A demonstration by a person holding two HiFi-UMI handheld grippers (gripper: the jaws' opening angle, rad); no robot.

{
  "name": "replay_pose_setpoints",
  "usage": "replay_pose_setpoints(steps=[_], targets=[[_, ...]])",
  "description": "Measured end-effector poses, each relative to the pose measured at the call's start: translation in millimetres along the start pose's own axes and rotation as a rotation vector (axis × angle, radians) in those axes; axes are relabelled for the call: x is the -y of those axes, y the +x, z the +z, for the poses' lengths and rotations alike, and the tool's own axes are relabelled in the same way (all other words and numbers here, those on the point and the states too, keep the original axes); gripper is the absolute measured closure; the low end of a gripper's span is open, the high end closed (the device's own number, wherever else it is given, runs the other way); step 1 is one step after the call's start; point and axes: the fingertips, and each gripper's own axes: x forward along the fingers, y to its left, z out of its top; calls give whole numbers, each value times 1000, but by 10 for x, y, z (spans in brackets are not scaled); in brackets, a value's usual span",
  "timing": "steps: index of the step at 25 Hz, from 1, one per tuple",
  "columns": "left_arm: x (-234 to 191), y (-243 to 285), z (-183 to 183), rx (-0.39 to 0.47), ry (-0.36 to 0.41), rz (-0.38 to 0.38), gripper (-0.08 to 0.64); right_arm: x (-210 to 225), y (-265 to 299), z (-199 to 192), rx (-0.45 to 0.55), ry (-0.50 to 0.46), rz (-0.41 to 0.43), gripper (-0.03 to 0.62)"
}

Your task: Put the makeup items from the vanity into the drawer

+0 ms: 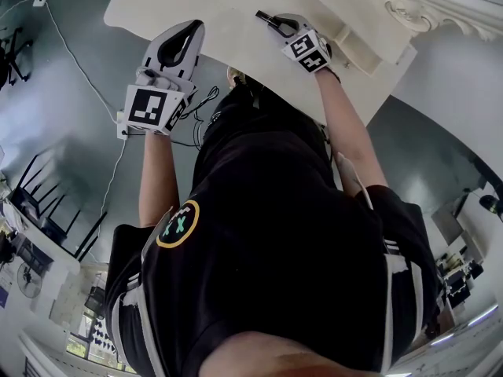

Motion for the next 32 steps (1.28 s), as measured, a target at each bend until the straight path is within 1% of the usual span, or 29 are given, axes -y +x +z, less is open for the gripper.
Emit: replay_pose_setpoints(steps=[4,10,15,18,21,27,32], targets=[[-3,15,-3,0,0,-2,535,13,-42,109,42,26,-12,476],[36,54,18,-2,8,-46,535,57,-266,455,125,35,-57,476],[107,144,86,11,15,-75,535,90,-630,755,210,31,-111,476],[311,253,169,19,24,-104,535,121,-1010,853,262,29,-152,476],[536,409,217,32,42,-163,535,155,-1393,895,306,35,-211,476],[577,531,220,58,62,-316,535,79,-1841,1223,367,43,-349,476],[1108,764,359,93,78,-477,535,34,-2593,1040,351,77,-526,476]])
